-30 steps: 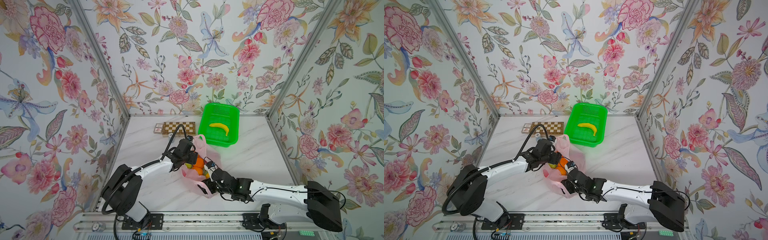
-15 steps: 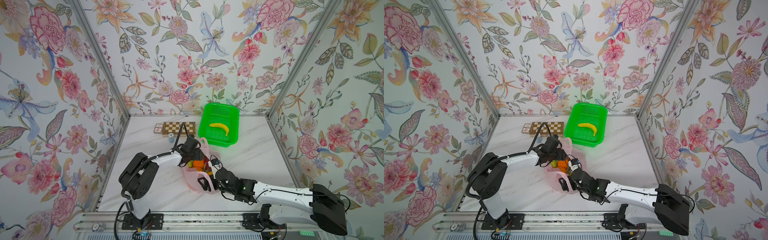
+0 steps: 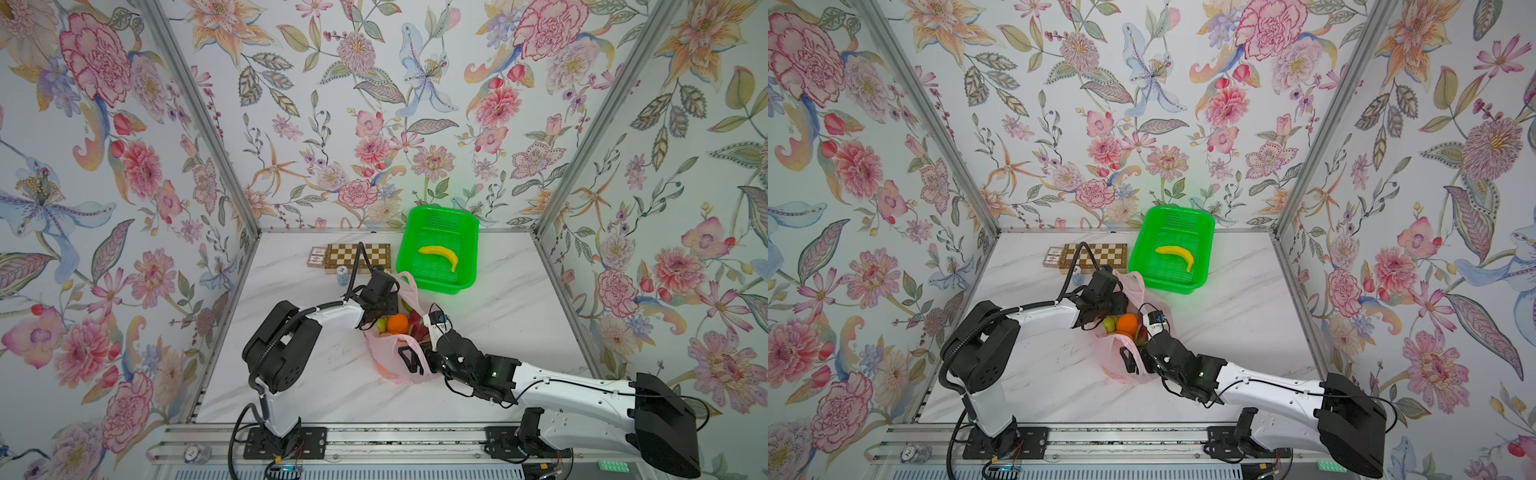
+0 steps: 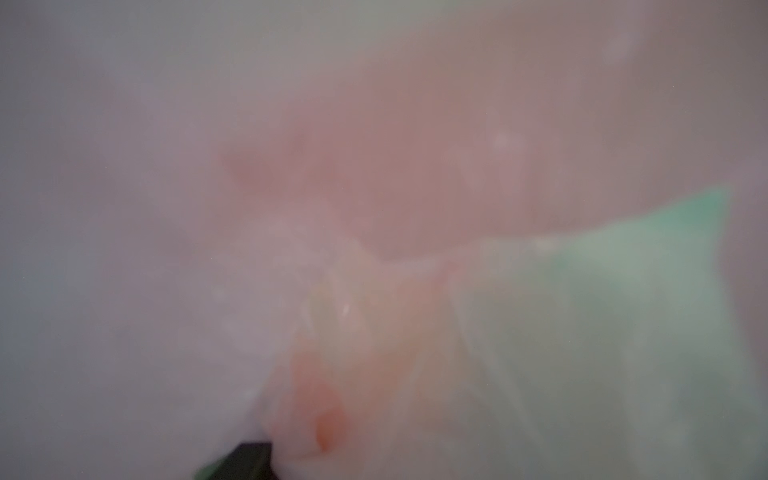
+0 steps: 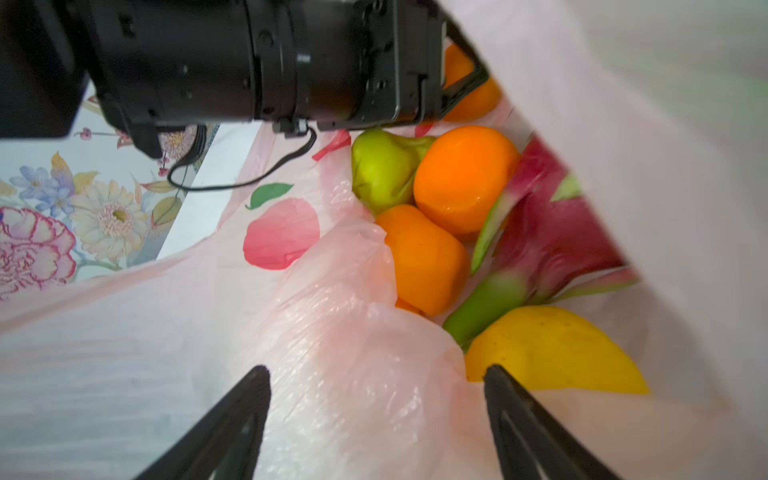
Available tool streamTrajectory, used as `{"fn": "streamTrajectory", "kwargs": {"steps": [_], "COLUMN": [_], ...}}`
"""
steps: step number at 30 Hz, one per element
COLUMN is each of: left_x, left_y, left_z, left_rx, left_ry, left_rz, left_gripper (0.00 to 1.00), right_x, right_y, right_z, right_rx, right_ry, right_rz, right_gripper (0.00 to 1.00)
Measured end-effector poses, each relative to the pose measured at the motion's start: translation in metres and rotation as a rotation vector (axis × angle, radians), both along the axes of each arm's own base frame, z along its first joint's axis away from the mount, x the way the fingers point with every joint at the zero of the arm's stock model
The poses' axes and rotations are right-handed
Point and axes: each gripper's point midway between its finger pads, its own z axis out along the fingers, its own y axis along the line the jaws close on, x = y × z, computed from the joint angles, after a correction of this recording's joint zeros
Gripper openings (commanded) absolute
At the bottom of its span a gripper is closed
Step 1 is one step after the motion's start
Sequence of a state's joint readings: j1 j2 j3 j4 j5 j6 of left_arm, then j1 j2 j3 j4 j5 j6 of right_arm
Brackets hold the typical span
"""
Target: Untie the knot of the plastic bag and take out the fruit
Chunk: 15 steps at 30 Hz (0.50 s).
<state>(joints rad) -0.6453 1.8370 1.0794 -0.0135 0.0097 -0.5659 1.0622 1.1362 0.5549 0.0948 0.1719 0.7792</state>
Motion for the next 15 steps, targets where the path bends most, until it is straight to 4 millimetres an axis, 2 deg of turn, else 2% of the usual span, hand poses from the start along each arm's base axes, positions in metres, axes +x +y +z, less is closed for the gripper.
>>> {"fn": "streamTrajectory", "kwargs": {"steps": [5, 8, 15], "left_x": [-0.004, -0.010, -0.025], "left_y": [-0.001, -0.003, -0.015], "left_z": [0.000, 0.004, 0.034], "left_rx": [-0.016, -0.039, -0.137], "left_ry": [0.002, 0.002, -0.056], "left_rz": [-0.013, -0.039, -0.144], "left_gripper": [0.46, 0.44, 0.41], "right_x": [0.027, 0.037, 0.053], "right_y": [-0.019, -0.024, -0.025], "right_z": [0.011, 0.014, 0.036], "right_rx": [0.028, 0.038, 0.105], "right_ry": [-0.025, -0.031, -0.056], "right_rz": [-0.099, -0.129, -0.142], "right_gripper": [0.86, 0.87, 0.94]}}
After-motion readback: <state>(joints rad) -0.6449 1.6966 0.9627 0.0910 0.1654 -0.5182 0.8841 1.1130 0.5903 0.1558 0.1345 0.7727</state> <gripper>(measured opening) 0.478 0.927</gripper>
